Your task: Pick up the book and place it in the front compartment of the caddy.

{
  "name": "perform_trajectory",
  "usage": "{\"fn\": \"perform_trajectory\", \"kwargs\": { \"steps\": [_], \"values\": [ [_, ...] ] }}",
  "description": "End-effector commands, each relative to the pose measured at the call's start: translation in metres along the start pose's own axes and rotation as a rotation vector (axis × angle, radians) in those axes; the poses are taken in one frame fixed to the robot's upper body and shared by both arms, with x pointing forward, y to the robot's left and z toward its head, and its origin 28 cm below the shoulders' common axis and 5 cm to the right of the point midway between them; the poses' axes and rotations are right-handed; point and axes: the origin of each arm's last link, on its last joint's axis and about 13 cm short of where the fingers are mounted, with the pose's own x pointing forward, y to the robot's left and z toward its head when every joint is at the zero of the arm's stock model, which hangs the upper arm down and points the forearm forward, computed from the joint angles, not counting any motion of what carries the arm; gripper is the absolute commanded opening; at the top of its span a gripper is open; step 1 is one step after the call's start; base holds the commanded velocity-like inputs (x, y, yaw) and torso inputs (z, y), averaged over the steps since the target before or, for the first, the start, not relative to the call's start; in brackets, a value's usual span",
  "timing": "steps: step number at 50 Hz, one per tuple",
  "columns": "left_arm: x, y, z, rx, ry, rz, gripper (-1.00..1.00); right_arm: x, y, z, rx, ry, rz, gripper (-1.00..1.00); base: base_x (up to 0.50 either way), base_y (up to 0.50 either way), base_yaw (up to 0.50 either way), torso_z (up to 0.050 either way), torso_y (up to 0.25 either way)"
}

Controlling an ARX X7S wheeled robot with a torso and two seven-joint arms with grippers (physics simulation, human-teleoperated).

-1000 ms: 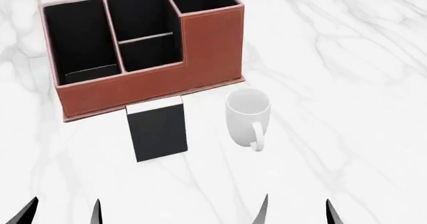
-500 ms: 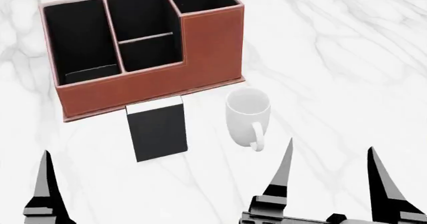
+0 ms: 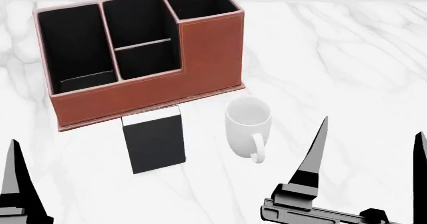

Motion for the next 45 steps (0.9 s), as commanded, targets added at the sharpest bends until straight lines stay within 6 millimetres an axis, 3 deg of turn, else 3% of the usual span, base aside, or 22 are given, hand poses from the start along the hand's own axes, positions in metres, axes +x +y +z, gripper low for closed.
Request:
{"fn": "perform_trajectory", "kwargs": {
  "steps": [1, 45],
  "values": [
    [-0.0016, -0.0008, 0.0058, 0.004, -0.016, -0.005, 1.00, 0.0000, -0.0005, 0.0043, -0.004, -0.020, 0.000, 1.00, 0.50, 0.00, 0.00, 0.000, 0.000],
    [-0.0037, -0.0037, 0.0123, 0.006, -0.028, -0.040, 1.00, 0.0002, 0.0004, 0.0064, -0.005, -0.016, 0.011, 1.00, 0.50, 0.00, 0.00, 0.000, 0.001]
  ]
}}
